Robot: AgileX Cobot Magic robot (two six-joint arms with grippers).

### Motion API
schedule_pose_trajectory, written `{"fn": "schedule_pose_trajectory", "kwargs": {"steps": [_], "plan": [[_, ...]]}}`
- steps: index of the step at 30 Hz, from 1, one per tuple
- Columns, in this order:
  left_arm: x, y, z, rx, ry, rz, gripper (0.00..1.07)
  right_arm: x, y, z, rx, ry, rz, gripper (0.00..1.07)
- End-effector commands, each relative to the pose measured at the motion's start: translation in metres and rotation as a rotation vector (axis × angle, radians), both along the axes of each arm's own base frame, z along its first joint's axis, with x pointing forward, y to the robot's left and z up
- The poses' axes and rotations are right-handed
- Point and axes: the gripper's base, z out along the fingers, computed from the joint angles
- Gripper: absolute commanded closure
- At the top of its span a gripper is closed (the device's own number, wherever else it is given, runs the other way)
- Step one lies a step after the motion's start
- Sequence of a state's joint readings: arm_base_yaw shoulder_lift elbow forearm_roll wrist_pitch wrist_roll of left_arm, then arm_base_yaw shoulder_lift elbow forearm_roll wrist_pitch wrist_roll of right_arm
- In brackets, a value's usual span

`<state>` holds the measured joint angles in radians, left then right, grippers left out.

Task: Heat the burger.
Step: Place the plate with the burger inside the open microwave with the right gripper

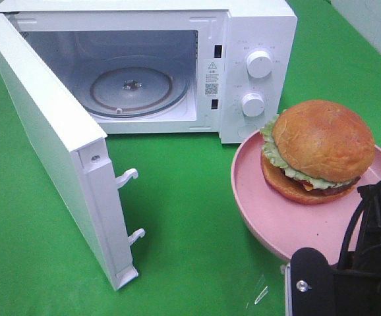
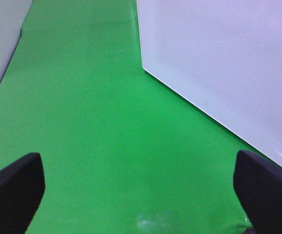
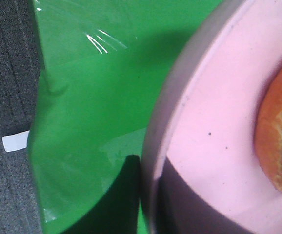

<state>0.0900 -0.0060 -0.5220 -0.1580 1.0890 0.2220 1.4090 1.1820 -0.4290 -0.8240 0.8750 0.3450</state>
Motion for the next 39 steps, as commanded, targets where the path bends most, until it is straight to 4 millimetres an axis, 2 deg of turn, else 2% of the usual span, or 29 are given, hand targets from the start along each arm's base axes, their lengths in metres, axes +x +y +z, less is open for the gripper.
{"fn": "schedule_pose_trajectory", "kwargs": {"steps": [1,7,11,16,22,26,39], "plan": [[-0.002,0.0,0.0,-0.005,-0.028,-0.006,0.09,0.004,0.0,0.005,-0.032,-0.073,0.052,1.06],[-0.002,0.0,0.0,-0.005,-0.028,-0.006,0.09,0.004,0.002,0.005,-0.045,-0.08,0.116,1.06],[-0.002,0.0,0.0,-0.005,-0.028,-0.006,0.09,0.001,0.01,0.003,-0.047,-0.061,0.279,1.07],[-0.002,0.0,0.0,-0.005,-0.028,-0.006,0.09,0.005,0.011,0.003,-0.051,-0.061,0.305,1.07],[-0.002,0.0,0.0,-0.005,-0.028,-0.006,0.09,0.015,0.007,0.003,-0.085,-0.066,0.323,1.07],[-0.002,0.0,0.0,-0.005,-0.028,-0.006,0.09,0.03,0.002,0.003,-0.137,-0.081,0.402,1.07],[-0.002,0.0,0.0,-0.005,-0.028,-0.006,0.09,0.062,-0.015,0.003,-0.155,-0.086,0.462,1.07]]}}
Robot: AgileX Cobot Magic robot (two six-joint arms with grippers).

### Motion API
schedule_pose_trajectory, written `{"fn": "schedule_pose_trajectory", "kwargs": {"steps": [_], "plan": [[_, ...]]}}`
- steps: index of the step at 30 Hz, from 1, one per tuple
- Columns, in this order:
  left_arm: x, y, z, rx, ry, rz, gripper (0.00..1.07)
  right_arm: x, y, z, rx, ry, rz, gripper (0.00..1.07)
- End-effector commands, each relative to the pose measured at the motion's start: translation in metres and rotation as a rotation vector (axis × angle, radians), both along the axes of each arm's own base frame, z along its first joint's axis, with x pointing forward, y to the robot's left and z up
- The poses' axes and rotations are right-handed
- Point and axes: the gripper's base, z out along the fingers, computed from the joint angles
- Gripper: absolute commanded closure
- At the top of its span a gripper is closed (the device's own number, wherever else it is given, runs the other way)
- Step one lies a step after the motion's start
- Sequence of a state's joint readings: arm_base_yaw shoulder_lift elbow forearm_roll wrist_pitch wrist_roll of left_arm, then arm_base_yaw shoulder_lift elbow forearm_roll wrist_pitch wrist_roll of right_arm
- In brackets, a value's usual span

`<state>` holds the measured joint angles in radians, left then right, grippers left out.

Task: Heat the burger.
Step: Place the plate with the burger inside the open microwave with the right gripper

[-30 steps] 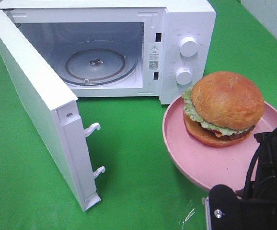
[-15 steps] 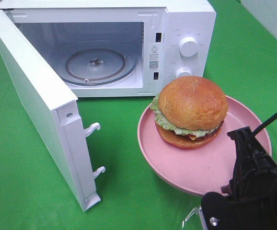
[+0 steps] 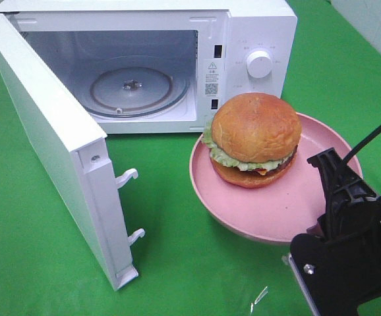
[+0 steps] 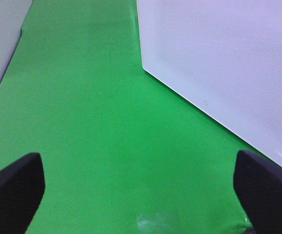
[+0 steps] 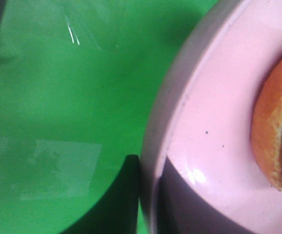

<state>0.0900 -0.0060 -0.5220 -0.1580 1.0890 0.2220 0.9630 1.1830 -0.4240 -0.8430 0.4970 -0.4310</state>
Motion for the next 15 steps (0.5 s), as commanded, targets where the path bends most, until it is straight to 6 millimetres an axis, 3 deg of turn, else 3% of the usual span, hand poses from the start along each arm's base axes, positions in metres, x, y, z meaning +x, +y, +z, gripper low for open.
{"fn": "schedule_pose_trajectory", "kwargs": {"steps": [1,9,15], "plan": [[-0.002,0.0,0.0,-0.005,-0.028,-0.006,0.09,0.006,-0.001,0.004,0.009,-0.022,0.053,1.07],[-0.002,0.0,0.0,-0.005,-0.028,-0.006,0.09,0.016,-0.015,0.0,-0.074,0.007,0.161,1.07],[-0.002,0.0,0.0,-0.005,-0.028,-0.006,0.09,0.029,-0.02,0.007,-0.022,-0.008,0.141,1.07]]}}
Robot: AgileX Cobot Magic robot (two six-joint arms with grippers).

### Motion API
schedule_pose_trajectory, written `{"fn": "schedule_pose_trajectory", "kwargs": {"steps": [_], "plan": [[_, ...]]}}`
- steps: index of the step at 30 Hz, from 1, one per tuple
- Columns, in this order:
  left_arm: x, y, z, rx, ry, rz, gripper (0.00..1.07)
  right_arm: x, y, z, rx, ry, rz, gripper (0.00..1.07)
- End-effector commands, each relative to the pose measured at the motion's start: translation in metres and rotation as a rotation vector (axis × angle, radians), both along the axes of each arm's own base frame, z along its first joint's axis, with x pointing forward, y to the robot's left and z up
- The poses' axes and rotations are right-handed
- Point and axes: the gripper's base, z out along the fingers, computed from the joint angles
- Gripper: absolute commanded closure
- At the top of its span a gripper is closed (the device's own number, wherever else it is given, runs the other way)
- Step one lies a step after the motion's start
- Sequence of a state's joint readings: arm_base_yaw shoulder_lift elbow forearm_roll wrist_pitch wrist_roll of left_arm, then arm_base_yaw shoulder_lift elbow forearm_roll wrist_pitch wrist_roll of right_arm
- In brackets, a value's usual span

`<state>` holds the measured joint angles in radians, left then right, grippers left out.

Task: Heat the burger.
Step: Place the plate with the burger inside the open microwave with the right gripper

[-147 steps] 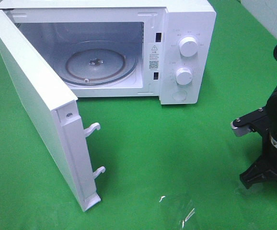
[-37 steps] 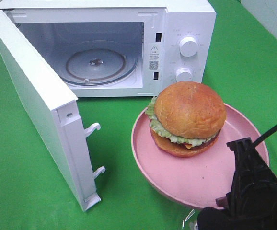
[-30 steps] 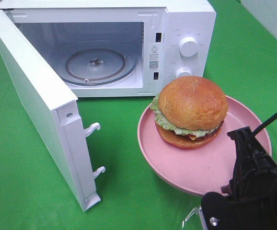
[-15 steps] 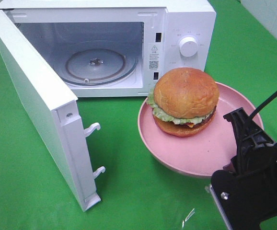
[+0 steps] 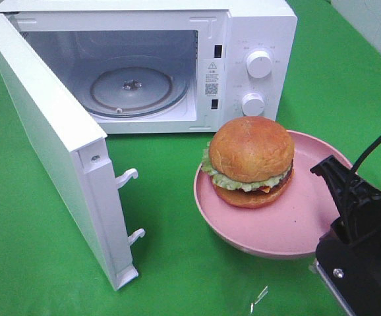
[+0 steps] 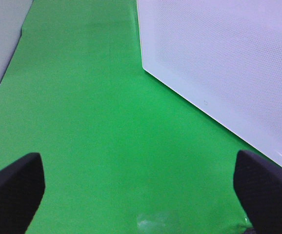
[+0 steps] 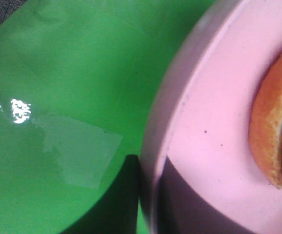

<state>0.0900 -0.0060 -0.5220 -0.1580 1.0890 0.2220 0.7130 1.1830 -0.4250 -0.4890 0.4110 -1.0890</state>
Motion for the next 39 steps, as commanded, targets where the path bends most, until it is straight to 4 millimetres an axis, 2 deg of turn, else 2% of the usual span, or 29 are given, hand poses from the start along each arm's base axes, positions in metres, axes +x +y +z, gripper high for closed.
{"fn": "schedule_pose_trajectory", "kwargs": {"steps": [1,8,10,20,28,39], "plan": [[-0.002,0.0,0.0,-0.005,-0.028,-0.006,0.09,0.015,0.003,0.016,0.086,-0.074,0.024,1.07],[-0.002,0.0,0.0,-0.005,-0.028,-0.006,0.09,0.024,-0.001,0.025,0.071,-0.091,0.067,1.07],[-0.002,0.0,0.0,-0.005,-0.028,-0.006,0.09,0.025,0.003,0.027,0.079,-0.113,0.125,1.07],[-0.002,0.0,0.0,-0.005,-0.028,-0.006,0.09,0.029,0.007,0.033,0.114,-0.145,0.134,1.07],[-0.002,0.0,0.0,-0.005,-0.028,-0.006,0.09,0.029,0.007,0.033,0.115,-0.149,0.133,1.07],[-0.002,0.0,0.0,-0.005,-0.028,-0.006,0.09,0.048,0.021,0.03,0.1,-0.109,0.13,1.07]]}}
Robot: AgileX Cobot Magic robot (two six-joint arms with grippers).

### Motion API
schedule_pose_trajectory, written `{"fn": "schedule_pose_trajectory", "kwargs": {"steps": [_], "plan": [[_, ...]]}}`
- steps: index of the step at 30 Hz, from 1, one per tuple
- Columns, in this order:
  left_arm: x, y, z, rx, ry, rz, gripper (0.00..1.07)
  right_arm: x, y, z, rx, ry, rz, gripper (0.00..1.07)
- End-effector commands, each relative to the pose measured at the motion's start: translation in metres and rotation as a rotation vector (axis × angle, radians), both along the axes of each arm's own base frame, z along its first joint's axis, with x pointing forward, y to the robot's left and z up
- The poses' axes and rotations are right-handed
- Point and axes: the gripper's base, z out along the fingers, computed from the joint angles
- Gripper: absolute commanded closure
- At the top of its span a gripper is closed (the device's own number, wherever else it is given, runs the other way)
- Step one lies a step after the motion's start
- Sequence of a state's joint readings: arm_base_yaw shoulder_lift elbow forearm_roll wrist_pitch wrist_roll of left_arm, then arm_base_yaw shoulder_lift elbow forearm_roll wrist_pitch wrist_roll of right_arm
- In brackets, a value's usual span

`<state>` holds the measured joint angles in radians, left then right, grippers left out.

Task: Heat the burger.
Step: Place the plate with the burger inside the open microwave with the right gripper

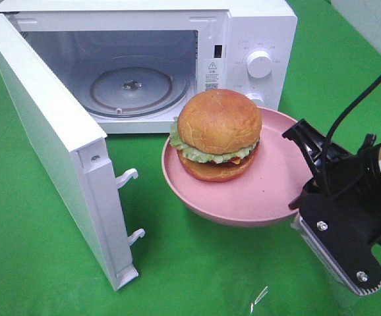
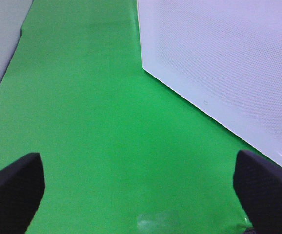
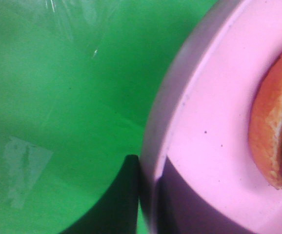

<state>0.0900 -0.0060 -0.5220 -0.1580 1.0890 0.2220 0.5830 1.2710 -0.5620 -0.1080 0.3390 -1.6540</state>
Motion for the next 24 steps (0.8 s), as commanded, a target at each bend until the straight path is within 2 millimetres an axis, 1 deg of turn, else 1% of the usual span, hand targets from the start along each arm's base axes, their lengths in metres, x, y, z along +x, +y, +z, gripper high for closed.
{"fn": "schedule_pose_trajectory", "kwargs": {"steps": [1,4,14,16,17,20,21,24], "plan": [[-0.002,0.0,0.0,-0.005,-0.028,-0.006,0.09,0.015,0.011,0.013,0.062,-0.07,-0.001,1.07],[-0.002,0.0,0.0,-0.005,-0.028,-0.006,0.09,0.019,0.014,0.014,0.063,-0.072,-0.001,1.07],[-0.002,0.0,0.0,-0.005,-0.028,-0.006,0.09,0.044,0.031,0.013,0.067,-0.064,-0.006,1.07],[-0.002,0.0,0.0,-0.005,-0.028,-0.006,0.09,0.046,0.033,0.013,0.068,-0.065,-0.003,1.07],[-0.002,0.0,0.0,-0.005,-0.028,-0.006,0.09,0.046,0.046,0.013,0.069,-0.064,0.033,1.07],[-0.002,0.0,0.0,-0.005,-0.028,-0.006,0.09,0.047,0.051,0.013,0.074,-0.066,0.044,1.07],[-0.002,0.0,0.0,-0.005,-0.028,-0.006,0.09,0.05,0.058,0.013,0.095,-0.066,0.036,1.07],[-0.002,0.0,0.0,-0.005,-0.028,-0.006,0.09,0.054,0.063,0.012,0.107,-0.062,0.027,1.07]]}}
